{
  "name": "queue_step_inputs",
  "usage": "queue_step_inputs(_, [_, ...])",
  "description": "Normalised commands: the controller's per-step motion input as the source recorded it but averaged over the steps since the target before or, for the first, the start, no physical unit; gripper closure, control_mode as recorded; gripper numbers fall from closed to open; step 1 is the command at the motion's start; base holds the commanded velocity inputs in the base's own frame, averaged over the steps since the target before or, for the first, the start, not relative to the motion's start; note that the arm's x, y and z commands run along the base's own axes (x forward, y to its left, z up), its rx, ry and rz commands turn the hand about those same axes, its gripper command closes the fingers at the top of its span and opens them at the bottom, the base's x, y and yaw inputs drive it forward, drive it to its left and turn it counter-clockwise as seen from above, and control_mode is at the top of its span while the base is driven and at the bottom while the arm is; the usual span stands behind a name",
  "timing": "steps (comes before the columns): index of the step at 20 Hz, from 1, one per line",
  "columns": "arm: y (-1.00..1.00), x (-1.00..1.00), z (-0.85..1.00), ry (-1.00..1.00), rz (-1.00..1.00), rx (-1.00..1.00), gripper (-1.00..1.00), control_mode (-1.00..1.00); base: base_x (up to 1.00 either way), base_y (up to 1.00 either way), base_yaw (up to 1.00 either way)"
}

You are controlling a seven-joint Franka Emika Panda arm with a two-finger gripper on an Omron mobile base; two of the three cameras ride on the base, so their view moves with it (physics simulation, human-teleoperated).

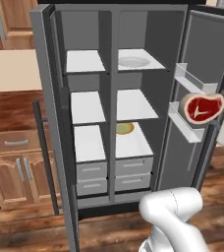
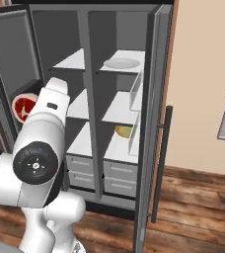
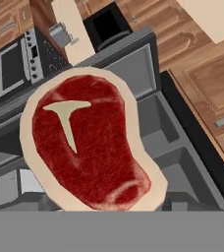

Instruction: Retrieve the steak from the fridge and place it on the saucepan with marinade on the stove.

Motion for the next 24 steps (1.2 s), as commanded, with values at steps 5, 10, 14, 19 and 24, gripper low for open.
queue_step_inputs(5, [0.0,0.0,0.0,0.0,0.0,0.0,1.0,1.0,-1.0,0.63,0.25])
queue_step_inputs(10, [0.0,0.0,0.0,0.0,0.0,0.0,1.0,1.0,-0.99,0.43,0.53])
queue_step_inputs(14, [0.0,0.0,0.0,0.0,0.0,0.0,1.0,1.0,-0.8,0.23,0.68])
queue_step_inputs(19, [0.0,0.0,0.0,0.0,0.0,0.0,1.0,1.0,-0.66,0.13,0.73])
queue_step_inputs(24, [0.0,0.0,0.0,0.0,0.0,0.0,1.0,1.0,-0.63,0.17,0.74])
